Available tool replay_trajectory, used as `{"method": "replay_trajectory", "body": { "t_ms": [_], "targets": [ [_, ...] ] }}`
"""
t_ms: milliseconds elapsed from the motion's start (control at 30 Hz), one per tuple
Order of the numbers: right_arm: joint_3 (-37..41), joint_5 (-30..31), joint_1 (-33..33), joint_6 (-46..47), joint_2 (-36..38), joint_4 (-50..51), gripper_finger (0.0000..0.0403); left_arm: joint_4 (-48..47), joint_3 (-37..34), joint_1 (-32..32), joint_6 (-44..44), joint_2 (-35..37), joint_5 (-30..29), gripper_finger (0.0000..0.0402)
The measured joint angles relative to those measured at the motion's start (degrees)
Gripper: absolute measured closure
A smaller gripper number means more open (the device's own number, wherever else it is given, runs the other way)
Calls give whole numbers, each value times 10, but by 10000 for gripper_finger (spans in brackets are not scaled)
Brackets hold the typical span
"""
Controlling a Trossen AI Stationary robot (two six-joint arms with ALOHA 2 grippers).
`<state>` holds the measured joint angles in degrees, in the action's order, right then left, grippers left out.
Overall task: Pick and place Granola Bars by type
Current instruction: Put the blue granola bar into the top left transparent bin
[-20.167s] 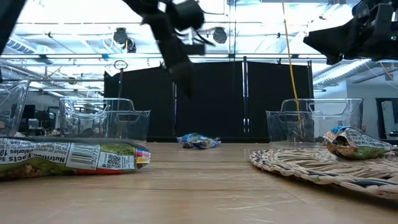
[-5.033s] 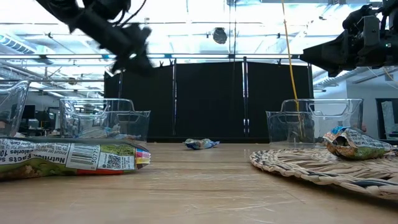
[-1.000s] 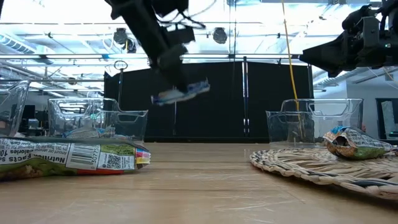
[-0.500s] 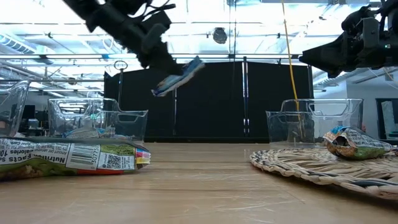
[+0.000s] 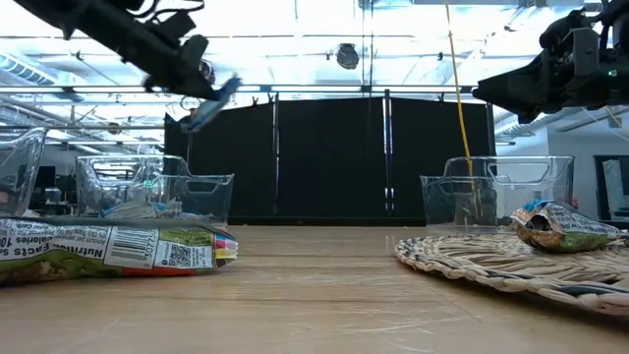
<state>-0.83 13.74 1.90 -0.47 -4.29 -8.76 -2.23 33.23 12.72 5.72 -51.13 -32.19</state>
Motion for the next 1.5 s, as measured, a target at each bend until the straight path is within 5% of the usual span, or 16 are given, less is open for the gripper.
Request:
{"method": "replay_trajectory", "body": {
  "t_ms": [167, 633, 1500],
  "targets": [
    [0, 0, 0, -1, 0, 0, 289, -91, 0, 23, 60, 26, -100, 397],
    [0, 0, 0, 0, 0, -2, 289, -143, 0, 53, 125, -18, -41, 391],
    [0, 0, 0, -2, 0, -2, 289, -143, 0, 53, 124, -18, -39, 390]
  ]
}}
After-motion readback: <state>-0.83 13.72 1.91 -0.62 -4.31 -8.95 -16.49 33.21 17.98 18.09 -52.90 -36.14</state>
